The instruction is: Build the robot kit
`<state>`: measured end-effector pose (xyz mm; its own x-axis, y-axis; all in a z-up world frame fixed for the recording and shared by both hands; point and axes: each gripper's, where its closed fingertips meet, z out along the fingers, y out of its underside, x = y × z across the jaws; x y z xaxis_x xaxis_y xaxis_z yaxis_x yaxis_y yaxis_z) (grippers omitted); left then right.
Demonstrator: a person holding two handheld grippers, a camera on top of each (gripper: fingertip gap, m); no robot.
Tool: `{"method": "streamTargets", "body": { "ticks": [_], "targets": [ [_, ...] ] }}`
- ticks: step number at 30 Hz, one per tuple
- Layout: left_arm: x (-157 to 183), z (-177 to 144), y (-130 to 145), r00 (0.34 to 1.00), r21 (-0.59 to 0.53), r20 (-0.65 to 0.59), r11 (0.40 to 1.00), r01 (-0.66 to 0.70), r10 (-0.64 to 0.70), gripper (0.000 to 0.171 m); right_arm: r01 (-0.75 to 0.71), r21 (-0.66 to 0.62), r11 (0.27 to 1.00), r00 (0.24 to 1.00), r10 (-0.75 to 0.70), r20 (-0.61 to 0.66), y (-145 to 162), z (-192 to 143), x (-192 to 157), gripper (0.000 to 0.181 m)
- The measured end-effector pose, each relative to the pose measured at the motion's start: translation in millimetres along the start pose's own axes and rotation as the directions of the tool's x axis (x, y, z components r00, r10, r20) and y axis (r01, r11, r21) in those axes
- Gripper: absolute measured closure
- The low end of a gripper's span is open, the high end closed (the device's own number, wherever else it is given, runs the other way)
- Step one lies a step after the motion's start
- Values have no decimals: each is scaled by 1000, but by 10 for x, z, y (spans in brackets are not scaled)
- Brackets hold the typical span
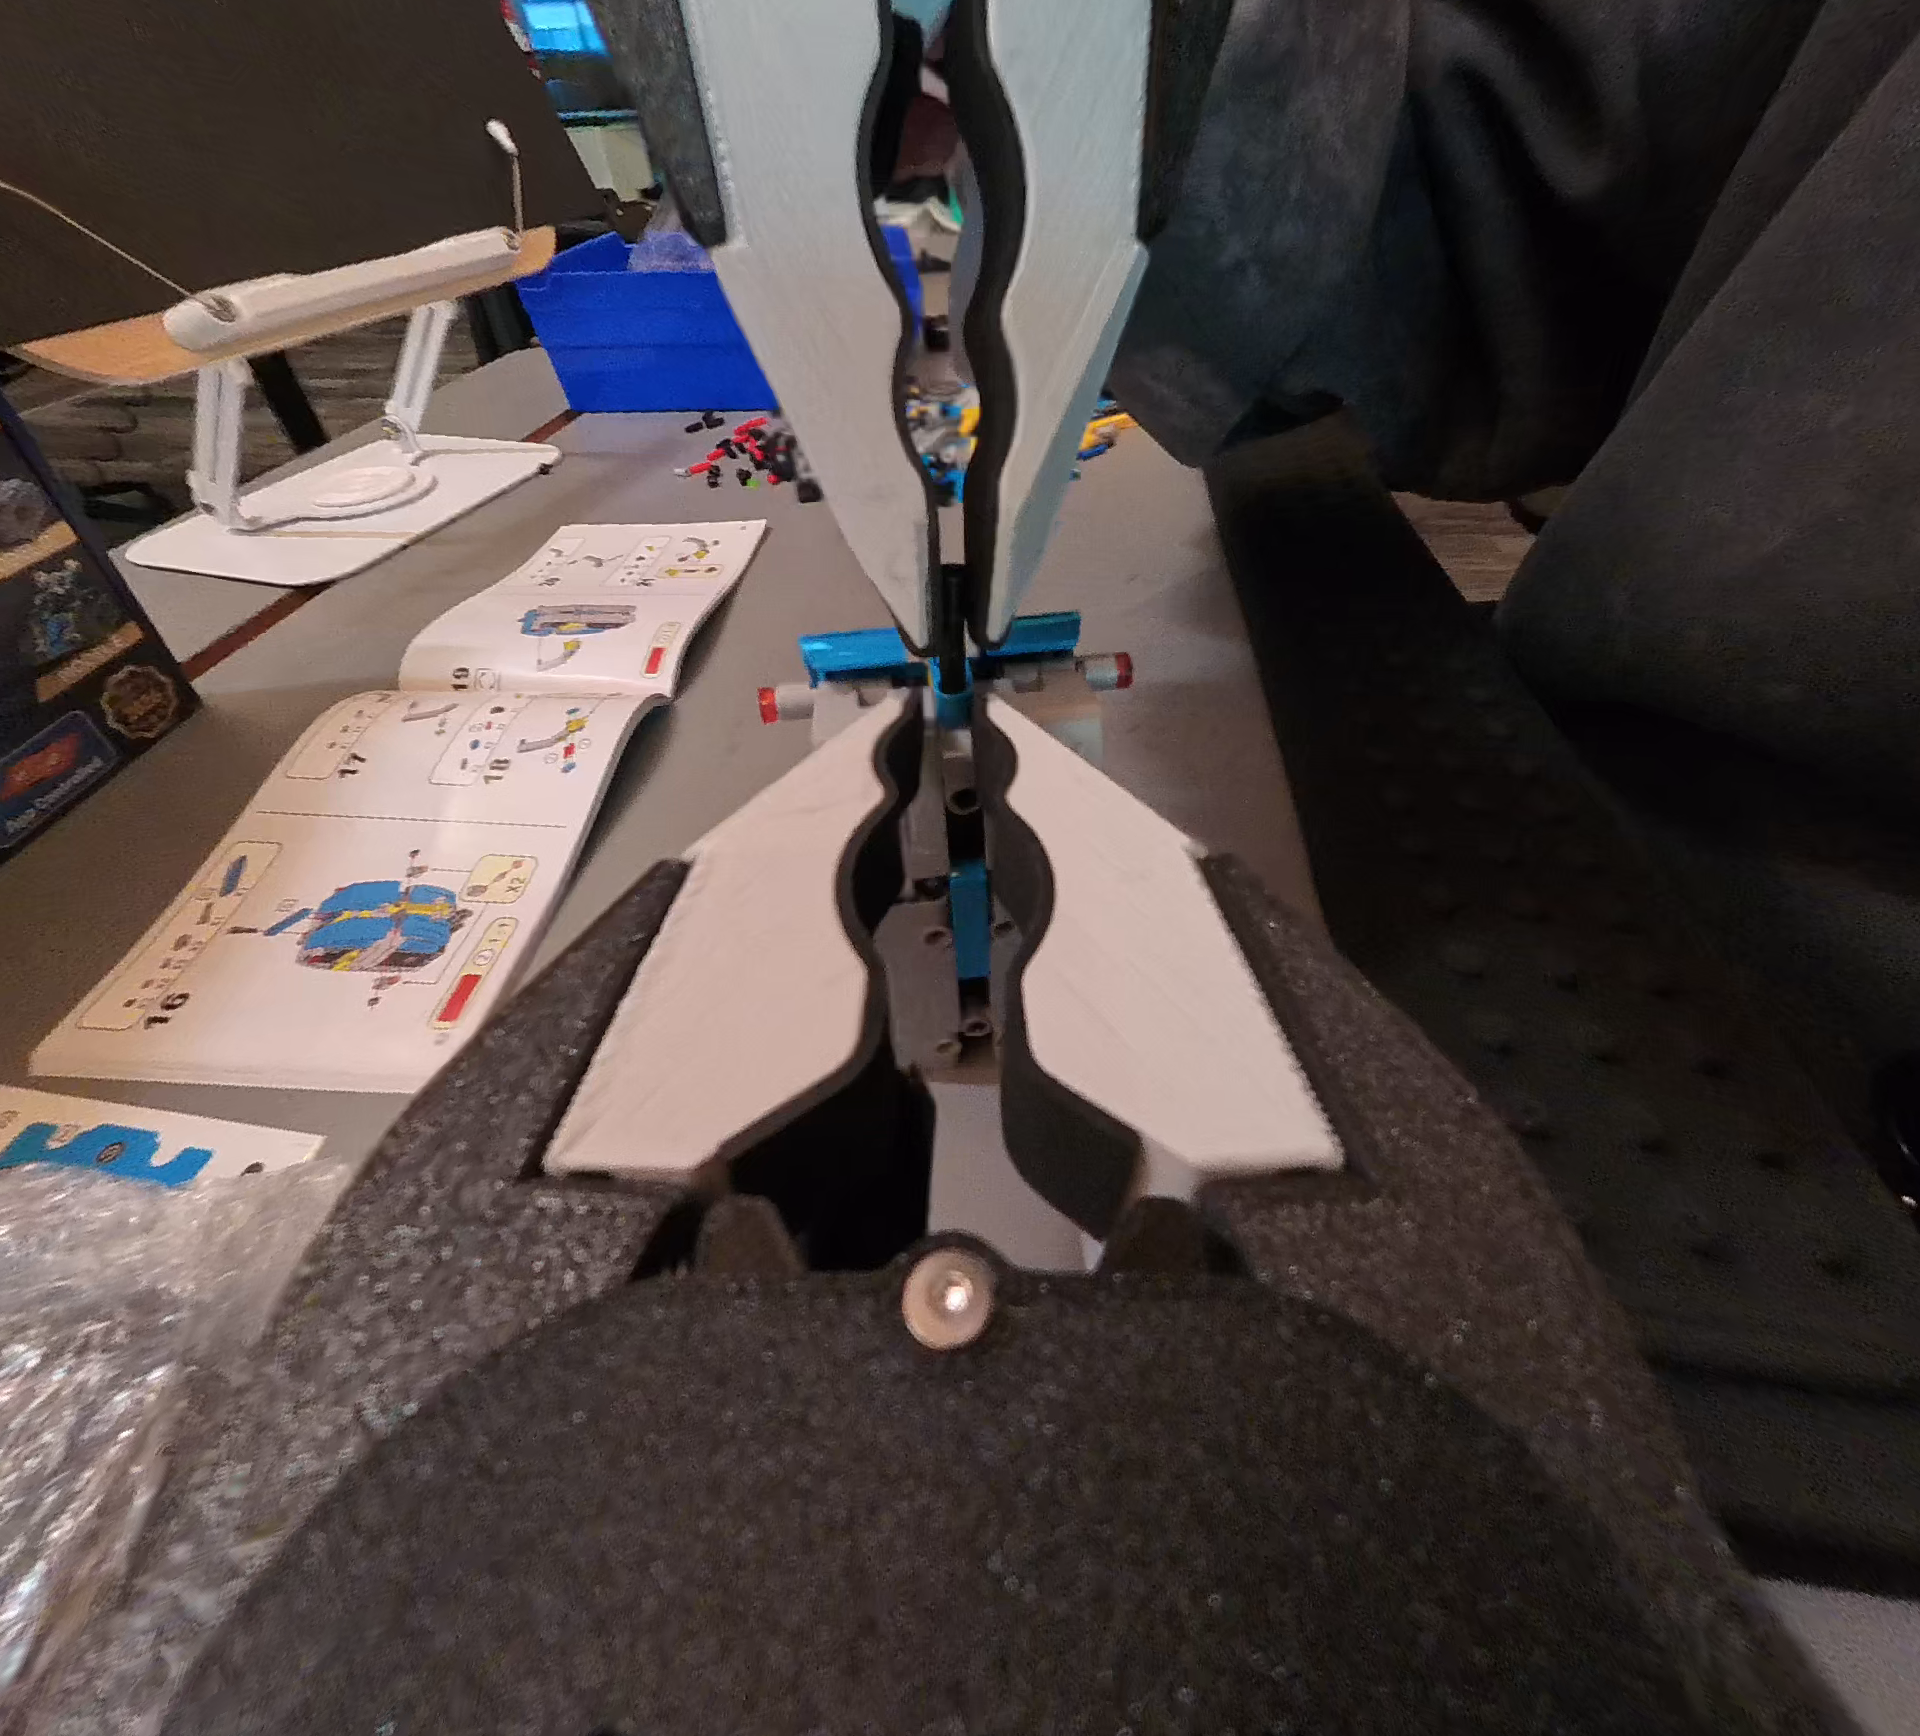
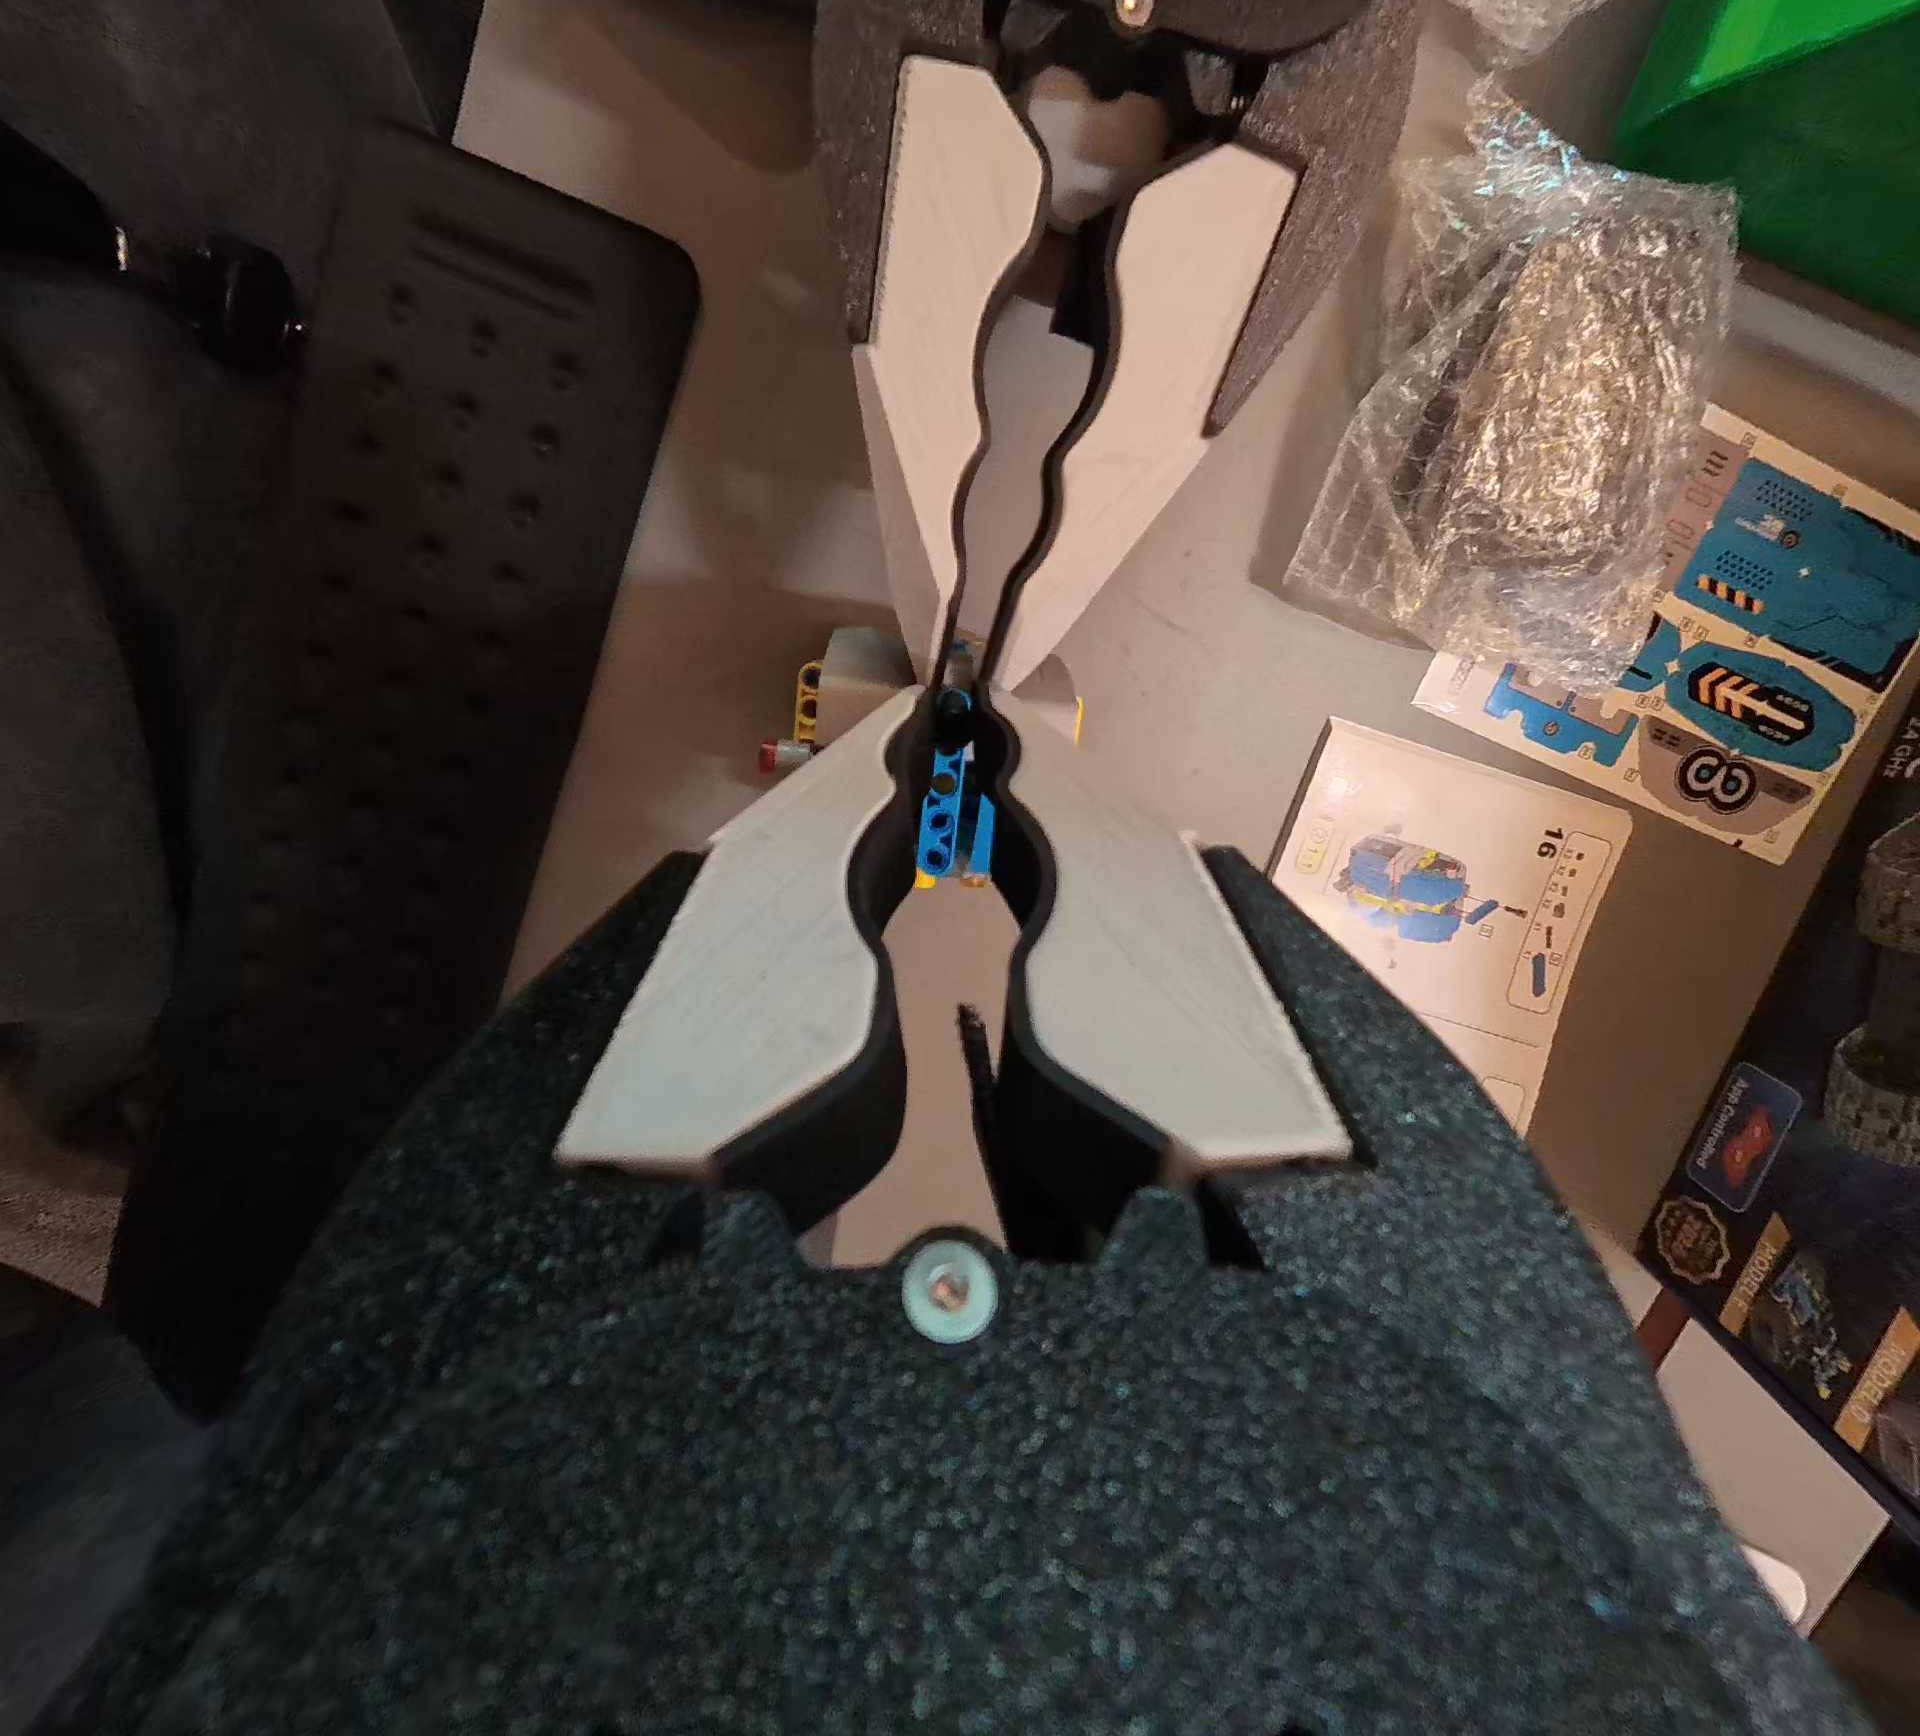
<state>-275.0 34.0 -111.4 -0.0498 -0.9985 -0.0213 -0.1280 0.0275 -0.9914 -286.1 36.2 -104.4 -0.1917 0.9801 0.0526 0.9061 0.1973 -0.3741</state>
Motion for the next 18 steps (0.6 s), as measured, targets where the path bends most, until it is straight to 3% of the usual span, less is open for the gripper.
{"method": "streamTargets", "body": {
  "ticks": [6, 8, 18],
  "targets": [
    [-7, -2, -98, 993, 31, 80, 996, -85, 82, 160, -76, 82, 994, 997, 76, 8, -35, -46, 61, 175],
    [-39, -10, -121, 992, 47, 102, 996, -81, 76, 167, -90, 113, 990, 996, 90, 4, -50, -51, 67, 175],
    [-25, -46, -175, 999, 101, 37, 995, 4, -8, 168, -58, 192, 980, 997, 67, -40, -80, -109, 61, 174]
  ]
}}
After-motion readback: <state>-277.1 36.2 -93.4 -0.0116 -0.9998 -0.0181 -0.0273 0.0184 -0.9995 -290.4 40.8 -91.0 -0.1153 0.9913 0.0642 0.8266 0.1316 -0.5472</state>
